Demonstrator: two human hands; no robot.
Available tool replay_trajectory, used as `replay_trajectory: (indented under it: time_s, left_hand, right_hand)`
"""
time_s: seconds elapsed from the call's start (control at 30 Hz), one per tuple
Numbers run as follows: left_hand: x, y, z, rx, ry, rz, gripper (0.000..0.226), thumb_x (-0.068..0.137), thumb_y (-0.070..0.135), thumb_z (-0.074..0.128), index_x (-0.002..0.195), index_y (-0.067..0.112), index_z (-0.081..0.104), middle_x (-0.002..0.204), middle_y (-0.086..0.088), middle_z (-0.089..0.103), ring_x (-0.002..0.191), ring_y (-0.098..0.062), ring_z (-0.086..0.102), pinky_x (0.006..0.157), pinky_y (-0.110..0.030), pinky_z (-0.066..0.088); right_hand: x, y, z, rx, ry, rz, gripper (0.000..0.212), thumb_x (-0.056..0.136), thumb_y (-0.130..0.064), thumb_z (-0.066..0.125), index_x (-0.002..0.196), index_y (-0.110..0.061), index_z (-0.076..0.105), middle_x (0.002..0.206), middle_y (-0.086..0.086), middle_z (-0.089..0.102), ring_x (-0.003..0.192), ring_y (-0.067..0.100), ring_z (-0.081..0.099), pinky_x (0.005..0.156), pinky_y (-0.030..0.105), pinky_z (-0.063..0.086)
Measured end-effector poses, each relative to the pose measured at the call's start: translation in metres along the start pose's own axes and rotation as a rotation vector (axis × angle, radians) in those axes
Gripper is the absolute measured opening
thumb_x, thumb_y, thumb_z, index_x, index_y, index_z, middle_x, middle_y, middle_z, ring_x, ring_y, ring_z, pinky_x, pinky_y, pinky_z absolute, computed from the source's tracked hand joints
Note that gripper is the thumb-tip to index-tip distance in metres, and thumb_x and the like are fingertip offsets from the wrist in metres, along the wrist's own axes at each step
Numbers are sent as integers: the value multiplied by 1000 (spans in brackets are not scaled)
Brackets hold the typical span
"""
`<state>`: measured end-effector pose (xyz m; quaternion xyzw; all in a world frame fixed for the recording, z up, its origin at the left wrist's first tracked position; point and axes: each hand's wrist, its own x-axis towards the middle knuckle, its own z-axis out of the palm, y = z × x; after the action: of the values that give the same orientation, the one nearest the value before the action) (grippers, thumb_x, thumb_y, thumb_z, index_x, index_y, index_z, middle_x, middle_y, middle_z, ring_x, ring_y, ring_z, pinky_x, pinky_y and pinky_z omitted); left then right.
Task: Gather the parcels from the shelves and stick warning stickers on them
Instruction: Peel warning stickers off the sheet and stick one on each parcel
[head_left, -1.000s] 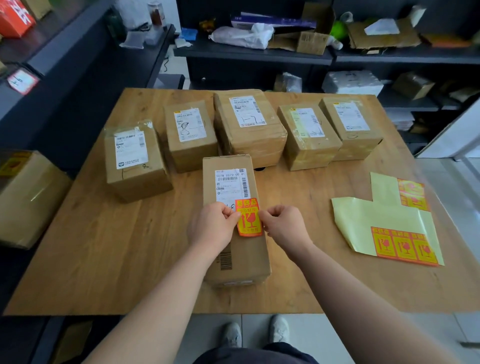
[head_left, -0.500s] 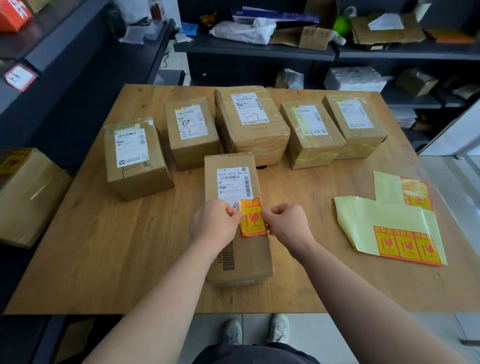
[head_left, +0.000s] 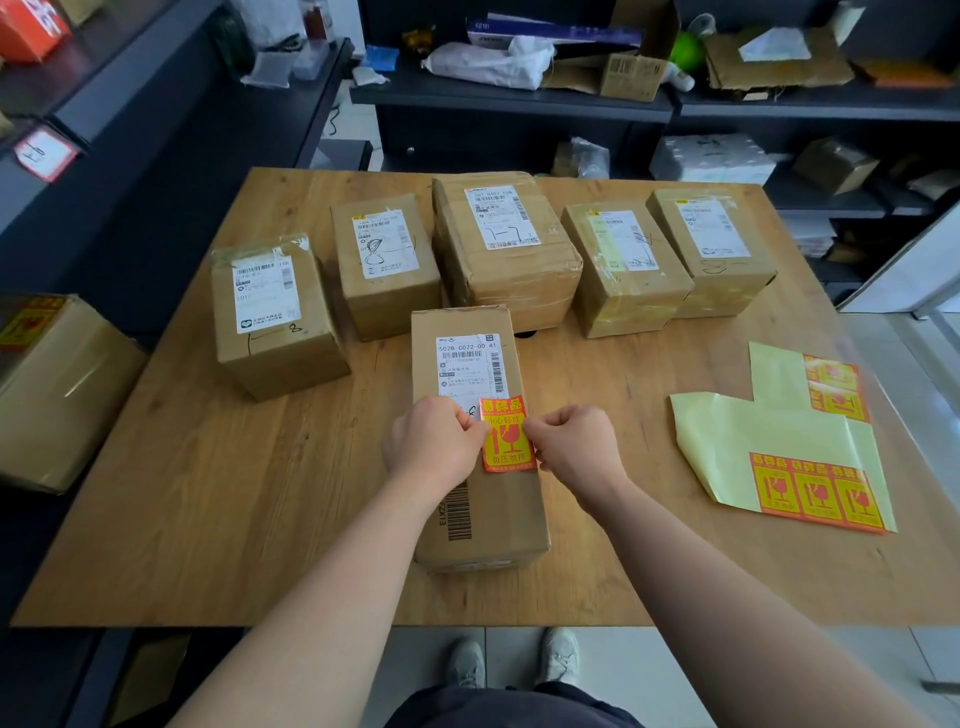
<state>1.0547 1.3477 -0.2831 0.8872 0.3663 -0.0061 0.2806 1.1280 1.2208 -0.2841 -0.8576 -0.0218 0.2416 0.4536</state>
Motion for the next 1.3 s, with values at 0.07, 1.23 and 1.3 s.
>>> replay_trajectory:
  time_s: [0.07,1.23,1.3]
  left_hand:
    - [0,0,-1,4,-3,-5,42,87,47,61,56,20,52,70,7,63,64,-13,59,50,-21,31]
    - [-16,-22,11,26,130,352,37,92,42,57,128,35,59,99,7,55,87,-14,57,69,-28,46]
    - [-16,-28,12,91,156,409,41,91,44,57,130,34,58,99,6,50,93,-16,51,77,-31,41]
  right_hand:
    - [1,0,1,-3,6,5,23,85,-29,69,71,-11,63,72,2,69,62,9,64,55,25,53]
    - [1,17,-4,-496,78,-580,30,92,-32,60,121,-26,64,99,-4,49,79,10,51,65,25,47]
    - [5,27,-7,-560,87,-699,35,93,-32,57,127,-26,61,100,2,49,80,17,51,70,35,50]
